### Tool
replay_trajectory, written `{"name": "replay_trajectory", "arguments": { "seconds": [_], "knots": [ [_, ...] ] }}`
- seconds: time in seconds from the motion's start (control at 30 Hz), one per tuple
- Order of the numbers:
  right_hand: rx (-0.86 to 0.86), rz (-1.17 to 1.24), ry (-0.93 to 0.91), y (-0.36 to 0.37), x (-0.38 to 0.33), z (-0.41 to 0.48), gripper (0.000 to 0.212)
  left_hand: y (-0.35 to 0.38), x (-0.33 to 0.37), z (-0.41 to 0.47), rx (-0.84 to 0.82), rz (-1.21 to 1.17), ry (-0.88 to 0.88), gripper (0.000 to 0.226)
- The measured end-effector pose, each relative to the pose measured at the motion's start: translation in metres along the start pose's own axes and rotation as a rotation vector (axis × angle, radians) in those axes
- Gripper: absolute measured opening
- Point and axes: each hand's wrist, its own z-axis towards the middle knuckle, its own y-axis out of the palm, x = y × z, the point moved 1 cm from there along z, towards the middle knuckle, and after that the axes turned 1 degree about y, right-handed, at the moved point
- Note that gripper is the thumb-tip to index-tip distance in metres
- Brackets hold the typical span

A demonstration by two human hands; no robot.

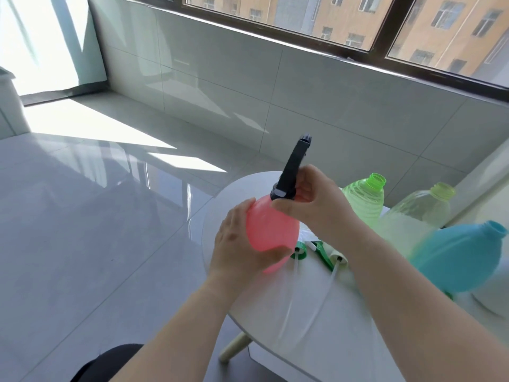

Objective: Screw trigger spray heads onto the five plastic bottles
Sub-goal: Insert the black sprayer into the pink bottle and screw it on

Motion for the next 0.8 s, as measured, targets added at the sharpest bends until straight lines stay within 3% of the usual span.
{"name": "replay_trajectory", "arguments": {
  "seconds": [0.13,0.33,0.5,0.67,0.8],
  "knots": [
    [0.139,0.017,-0.029,0.010,0.004,-0.006,0.035,0.002,0.000,-0.001,0.004,0.002,0.002,0.090],
    [0.250,0.051,-0.008,0.019,0.009,-0.012,0.029,-0.004,-0.008,0.000,-0.162,-0.055,-0.025,0.090],
    [0.327,0.057,-0.015,0.021,0.012,-0.013,0.032,0.004,-0.003,-0.004,-0.004,0.066,-0.018,0.094],
    [0.162,0.165,-0.027,0.008,0.018,-0.013,0.029,-0.013,-0.010,0.005,-0.197,0.021,0.050,0.103],
    [-0.025,0.307,-0.030,0.001,0.015,-0.011,0.030,-0.017,-0.013,0.009,-0.283,-0.073,0.017,0.090]
  ]
}}
